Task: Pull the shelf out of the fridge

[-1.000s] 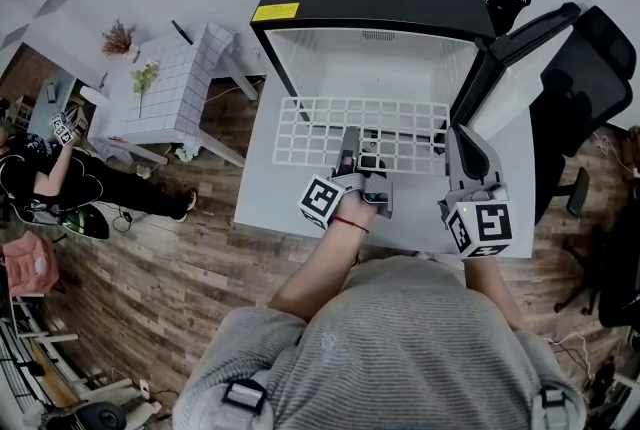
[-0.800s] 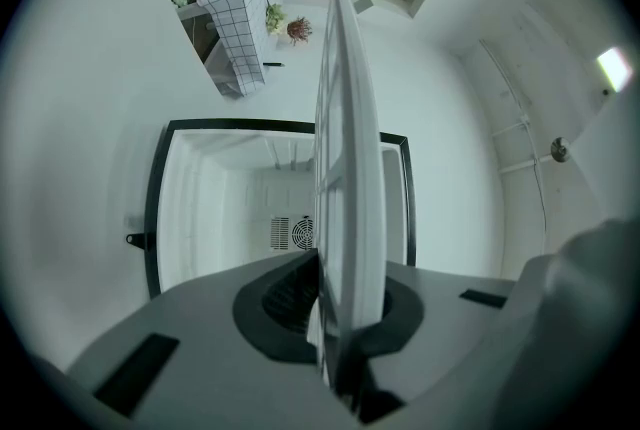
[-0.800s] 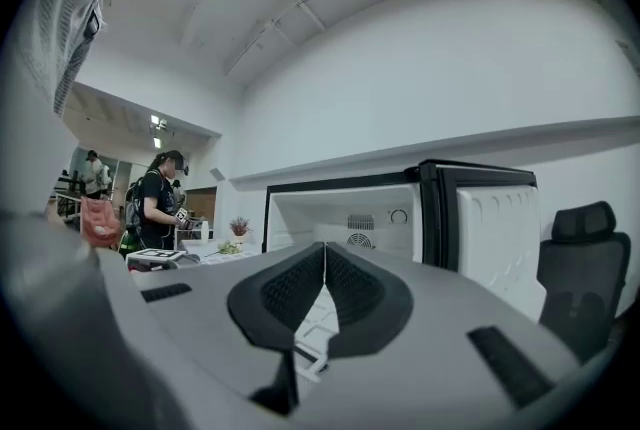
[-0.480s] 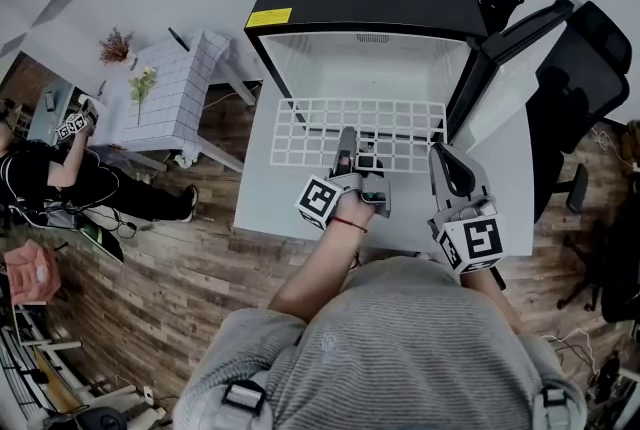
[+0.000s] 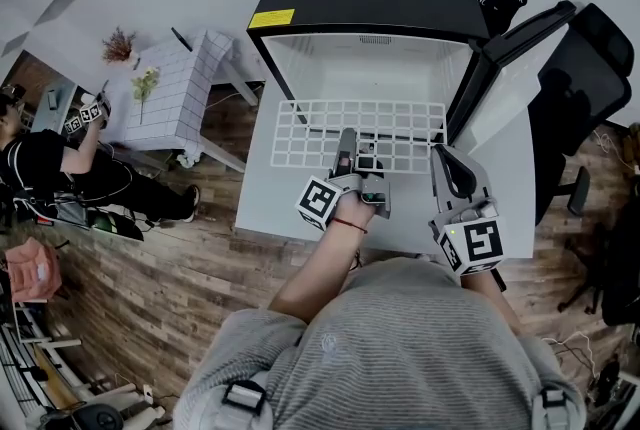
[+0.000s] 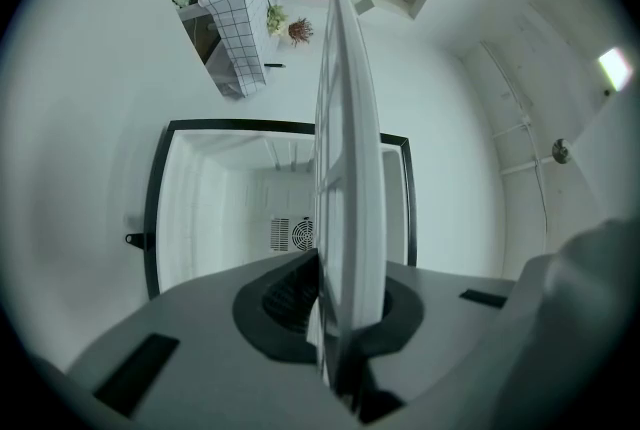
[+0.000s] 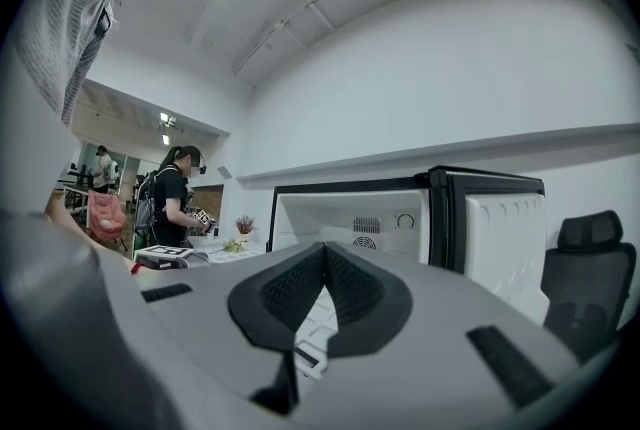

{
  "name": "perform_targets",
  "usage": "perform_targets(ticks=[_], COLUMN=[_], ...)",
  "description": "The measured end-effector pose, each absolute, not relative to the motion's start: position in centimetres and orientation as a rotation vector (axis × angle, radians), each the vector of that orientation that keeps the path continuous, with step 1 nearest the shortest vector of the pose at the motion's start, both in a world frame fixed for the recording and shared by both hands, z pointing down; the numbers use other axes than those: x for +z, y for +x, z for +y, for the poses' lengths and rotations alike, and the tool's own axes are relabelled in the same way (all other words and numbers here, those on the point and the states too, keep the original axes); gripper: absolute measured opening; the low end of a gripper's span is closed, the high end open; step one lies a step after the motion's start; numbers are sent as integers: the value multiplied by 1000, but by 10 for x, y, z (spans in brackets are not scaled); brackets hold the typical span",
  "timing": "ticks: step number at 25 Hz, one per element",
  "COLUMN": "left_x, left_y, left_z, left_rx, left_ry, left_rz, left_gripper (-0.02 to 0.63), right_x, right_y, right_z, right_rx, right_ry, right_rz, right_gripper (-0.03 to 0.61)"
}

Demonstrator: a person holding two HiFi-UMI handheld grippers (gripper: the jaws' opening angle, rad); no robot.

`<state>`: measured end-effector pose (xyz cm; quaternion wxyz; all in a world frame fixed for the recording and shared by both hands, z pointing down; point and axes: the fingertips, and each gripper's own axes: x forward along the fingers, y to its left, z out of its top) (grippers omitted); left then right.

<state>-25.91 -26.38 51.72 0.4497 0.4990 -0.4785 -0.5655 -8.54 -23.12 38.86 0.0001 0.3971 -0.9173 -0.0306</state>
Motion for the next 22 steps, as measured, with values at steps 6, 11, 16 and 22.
perform_targets(ticks=[6,11,16,22], left_x=[521,521,519,526], left_y=[-261,-260,-260,-263], left_z=[-265,-267,-268,-267], left_rx=[-1385,-1386,-1402,-1376], left_ry=[1233,1230,1221,1226], left_rz=[-1200,-1200,-1185,-1216], left_gripper=[31,31,31,31], right_x=[389,390,390,390], right_y=[-88,-89,-90,-91], right_z=[-233,-236,-237,-238], right_rx=[-110,-112,-111,-113], right_ry=[1236,1229,1225,1222], right_rz=[-2881,-2880,-2880,-2879], right_gripper=[12,12,12,12])
